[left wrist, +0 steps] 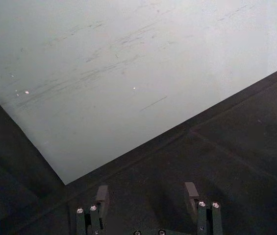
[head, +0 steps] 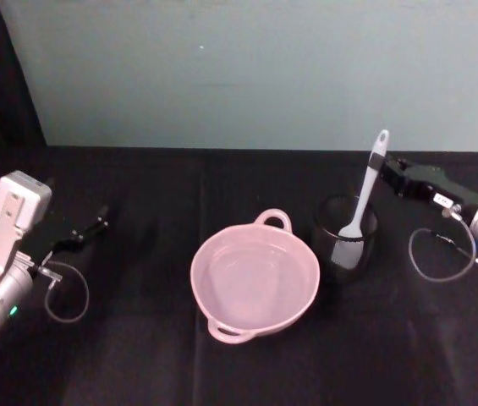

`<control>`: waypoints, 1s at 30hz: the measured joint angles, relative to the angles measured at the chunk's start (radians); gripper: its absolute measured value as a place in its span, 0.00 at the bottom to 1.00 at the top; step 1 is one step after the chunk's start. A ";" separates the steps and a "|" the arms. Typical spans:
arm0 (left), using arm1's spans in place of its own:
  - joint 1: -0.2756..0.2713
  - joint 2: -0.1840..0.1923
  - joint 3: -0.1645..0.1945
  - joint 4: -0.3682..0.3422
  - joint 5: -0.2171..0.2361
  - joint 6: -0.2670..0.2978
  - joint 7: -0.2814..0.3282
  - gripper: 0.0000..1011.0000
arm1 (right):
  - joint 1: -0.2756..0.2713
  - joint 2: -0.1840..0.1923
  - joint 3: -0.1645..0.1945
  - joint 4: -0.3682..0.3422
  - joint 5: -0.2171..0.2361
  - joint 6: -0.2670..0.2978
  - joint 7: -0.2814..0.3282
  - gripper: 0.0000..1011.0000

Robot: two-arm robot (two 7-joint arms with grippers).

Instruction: Use the one hand to pick up the spoon and stir the clear water in the bowl.

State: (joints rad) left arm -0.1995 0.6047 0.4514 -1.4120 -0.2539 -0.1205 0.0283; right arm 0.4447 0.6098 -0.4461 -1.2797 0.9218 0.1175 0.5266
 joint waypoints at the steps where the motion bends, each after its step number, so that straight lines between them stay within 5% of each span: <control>1: 0.000 0.000 0.000 0.000 0.000 0.000 0.000 0.99 | 0.000 0.000 0.000 0.000 0.000 0.000 0.000 0.11; 9: 0.000 0.000 0.000 0.000 0.000 0.000 0.000 0.99 | -0.058 0.049 0.018 -0.155 -0.091 -0.068 -0.037 0.11; 21: 0.000 0.000 0.000 0.000 0.000 0.000 0.000 0.99 | -0.112 0.084 0.082 -0.317 -0.122 -0.098 -0.043 0.11; 30: 0.000 0.000 0.000 0.000 0.000 0.000 0.000 0.99 | -0.121 0.089 0.103 -0.348 -0.130 -0.086 -0.045 0.11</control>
State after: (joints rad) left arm -0.1995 0.6047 0.4514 -1.4120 -0.2539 -0.1205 0.0283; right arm 0.3239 0.6988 -0.3431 -1.6280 0.7914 0.0310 0.4820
